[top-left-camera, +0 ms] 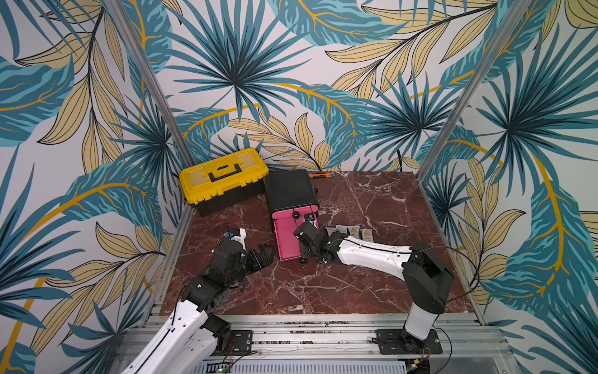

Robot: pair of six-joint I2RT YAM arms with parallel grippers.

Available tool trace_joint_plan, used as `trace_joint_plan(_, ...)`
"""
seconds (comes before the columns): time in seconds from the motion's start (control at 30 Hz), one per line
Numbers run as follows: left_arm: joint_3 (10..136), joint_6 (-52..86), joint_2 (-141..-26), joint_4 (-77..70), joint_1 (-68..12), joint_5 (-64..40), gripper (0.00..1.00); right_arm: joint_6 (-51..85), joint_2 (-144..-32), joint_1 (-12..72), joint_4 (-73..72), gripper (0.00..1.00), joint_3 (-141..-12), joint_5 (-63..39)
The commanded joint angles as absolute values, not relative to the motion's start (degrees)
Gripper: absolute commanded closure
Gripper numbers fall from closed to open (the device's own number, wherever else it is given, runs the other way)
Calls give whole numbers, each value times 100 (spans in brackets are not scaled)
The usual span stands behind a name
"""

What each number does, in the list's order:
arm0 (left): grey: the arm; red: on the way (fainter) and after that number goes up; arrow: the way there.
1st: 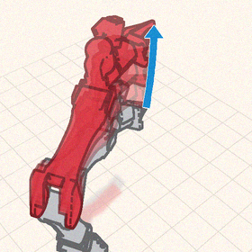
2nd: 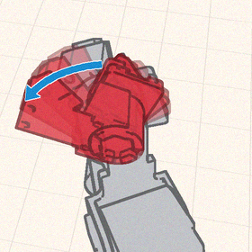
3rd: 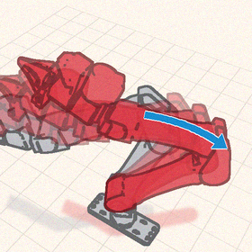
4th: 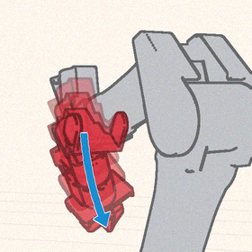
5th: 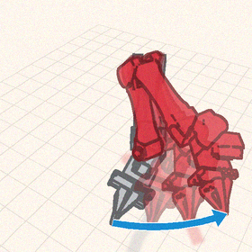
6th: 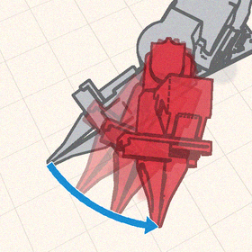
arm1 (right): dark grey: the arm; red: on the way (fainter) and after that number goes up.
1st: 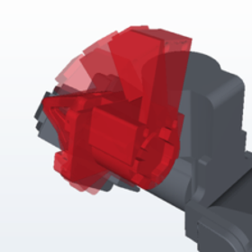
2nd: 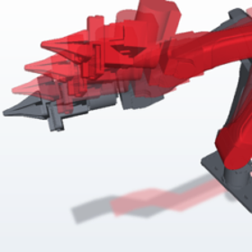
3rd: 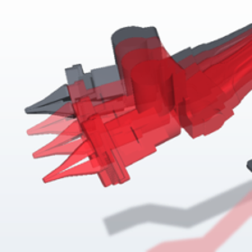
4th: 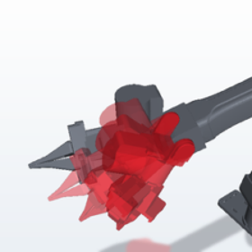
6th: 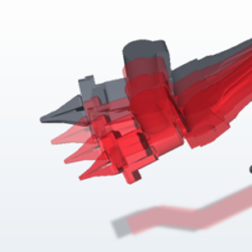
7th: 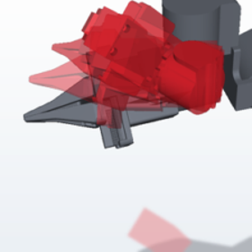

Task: Take the cookies out of the drawer
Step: Pick up the cookie from the drawer, then place the cookie at the center of the board.

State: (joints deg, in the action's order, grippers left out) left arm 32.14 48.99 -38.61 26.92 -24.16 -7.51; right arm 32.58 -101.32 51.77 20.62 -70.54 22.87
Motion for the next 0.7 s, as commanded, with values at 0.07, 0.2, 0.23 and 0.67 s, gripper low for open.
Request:
trace_joint_plan(0.07, 3536, 4799, -3960, 2657, -2384, -780, 0, 3331, -9404, 5203, 2448, 77, -6569, 2544)
trace_joint_plan(0.2, 3579, 4847, -4058, 2505, -2393, -883, 0, 3323, -8846, 5203, 2695, 77, -6240, 2753)
trace_joint_plan(0.23, 3564, 4875, -4081, 2421, -2397, -915, 0, 3317, -8723, 5203, 2810, 77, -6189, 2839)
trace_joint_plan(0.67, 4121, 4924, -5036, 1834, -2609, -1430, 0, 2921, -7557, 3199, 3211, 75, -4650, 2528)
